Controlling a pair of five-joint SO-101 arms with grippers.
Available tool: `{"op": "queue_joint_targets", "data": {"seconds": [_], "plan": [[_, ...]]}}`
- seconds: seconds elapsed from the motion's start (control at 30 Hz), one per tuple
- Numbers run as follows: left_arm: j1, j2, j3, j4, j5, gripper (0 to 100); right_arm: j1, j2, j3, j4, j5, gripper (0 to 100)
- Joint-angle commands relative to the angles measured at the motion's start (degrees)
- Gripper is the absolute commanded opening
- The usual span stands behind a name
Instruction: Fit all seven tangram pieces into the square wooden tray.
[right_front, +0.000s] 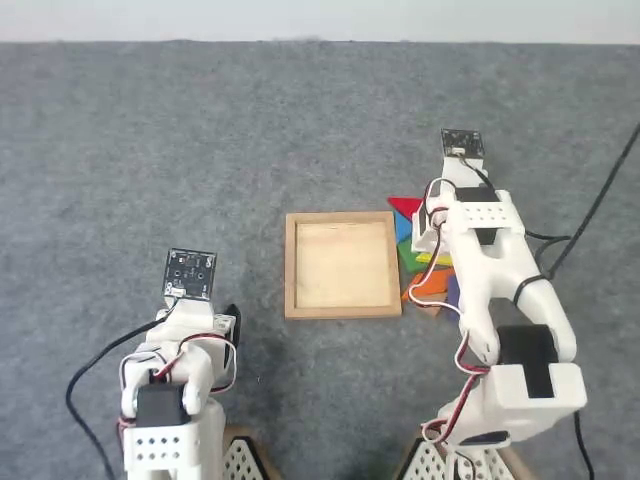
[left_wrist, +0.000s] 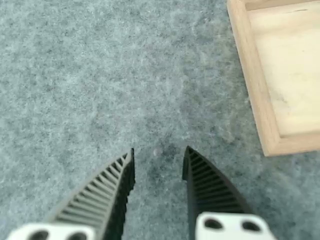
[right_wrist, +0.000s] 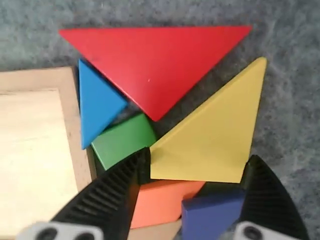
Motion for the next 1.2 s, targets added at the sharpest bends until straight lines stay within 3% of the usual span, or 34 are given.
{"op": "queue_joint_targets", "data": {"seconds": [0.0, 0.17, 0.43, 0.6, 0.67, 0.9, 1.17], "plan": [[0.09, -1.58, -0.48, 0.53, -0.35, 15, 4.18, 0.22, -1.14, 1.01, 0.00, 30.7], [0.09, -1.58, -0.48, 0.53, -0.35, 15, 9.63, 0.22, -3.43, 1.19, 5.45, 30.7], [0.09, -1.58, -0.48, 0.53, -0.35, 15, 15.16, 0.13, -9.41, 7.60, 6.07, 30.7], [0.09, -1.58, -0.48, 0.53, -0.35, 15, 11.91, -0.57, -10.29, 9.89, 5.45, 30.7], [0.09, -1.58, -0.48, 0.53, -0.35, 15, 8.48, -0.31, -11.16, 9.98, 3.08, 30.7], [0.09, -1.58, -0.48, 0.53, -0.35, 15, 2.59, 0.22, -12.22, 9.98, -15.56, 30.9], [0.09, -1.58, -0.48, 0.53, -0.35, 15, 2.77, 9.19, -14.24, 9.80, -17.23, 31.0]]}}
